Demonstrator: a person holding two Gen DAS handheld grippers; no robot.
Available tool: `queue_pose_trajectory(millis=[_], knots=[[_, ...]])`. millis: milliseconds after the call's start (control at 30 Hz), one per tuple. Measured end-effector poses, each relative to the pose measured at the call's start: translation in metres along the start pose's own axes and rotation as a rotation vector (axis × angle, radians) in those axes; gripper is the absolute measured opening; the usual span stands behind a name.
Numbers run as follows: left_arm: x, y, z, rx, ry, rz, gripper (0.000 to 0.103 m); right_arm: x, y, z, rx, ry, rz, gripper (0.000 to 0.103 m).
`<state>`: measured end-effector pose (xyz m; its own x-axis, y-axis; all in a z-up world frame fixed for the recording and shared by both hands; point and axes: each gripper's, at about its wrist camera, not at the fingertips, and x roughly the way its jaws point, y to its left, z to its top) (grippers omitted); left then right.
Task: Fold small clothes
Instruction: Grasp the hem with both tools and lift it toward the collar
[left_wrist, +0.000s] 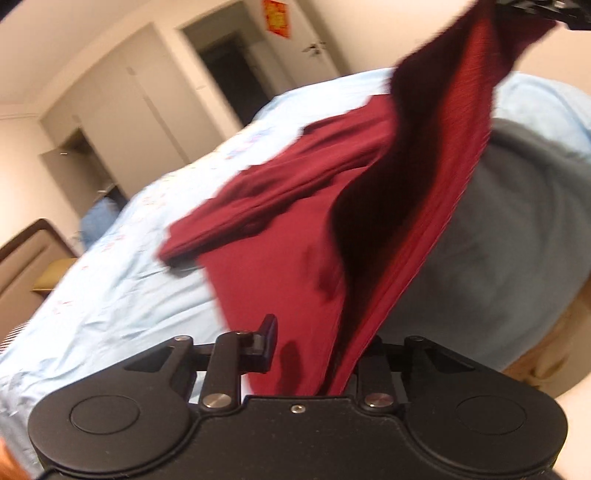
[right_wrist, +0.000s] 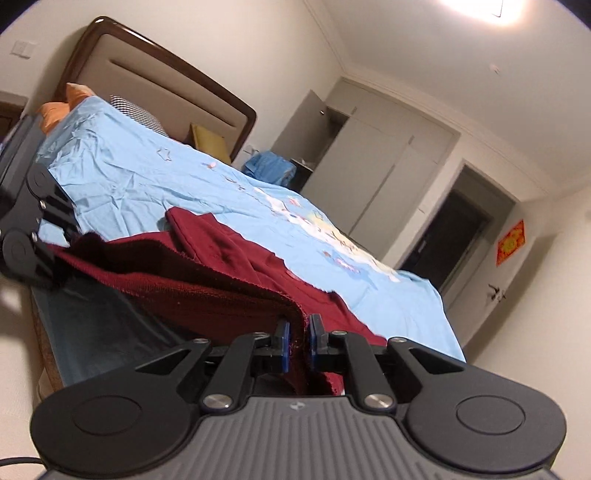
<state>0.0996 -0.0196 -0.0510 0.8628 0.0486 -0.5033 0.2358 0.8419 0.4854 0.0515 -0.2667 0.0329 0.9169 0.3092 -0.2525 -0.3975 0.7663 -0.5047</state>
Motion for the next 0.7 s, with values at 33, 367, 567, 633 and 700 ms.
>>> queue_pose_trajectory(millis=[33, 367, 567, 633, 700], knots=[[-0.002, 0.004, -0.003, -0.002, -0.007, 0.014, 0.008, 0.002, 0.001, -0.002, 0.002, 0.01, -0.006, 0.011], [-0.055, 0.011, 0.006, -0.086, -0.295, 0.21, 0.002, -0.013, 0.023, -0.018, -0.034, 0.009, -0.166, 0.01], [-0.085, 0.024, 0.018, -0.132, -0.384, 0.227, 0.002, -0.034, 0.025, -0.008, -0.038, -0.111, -0.298, 0.01], [-0.096, 0.028, 0.021, -0.135, -0.398, 0.22, 0.002, -0.041, 0.027, -0.006, -0.043, -0.148, -0.329, 0.01], [-0.106, 0.03, 0.023, -0.143, -0.411, 0.215, 0.002, -0.049, 0.03, -0.003, -0.04, -0.182, -0.355, 0.01]])
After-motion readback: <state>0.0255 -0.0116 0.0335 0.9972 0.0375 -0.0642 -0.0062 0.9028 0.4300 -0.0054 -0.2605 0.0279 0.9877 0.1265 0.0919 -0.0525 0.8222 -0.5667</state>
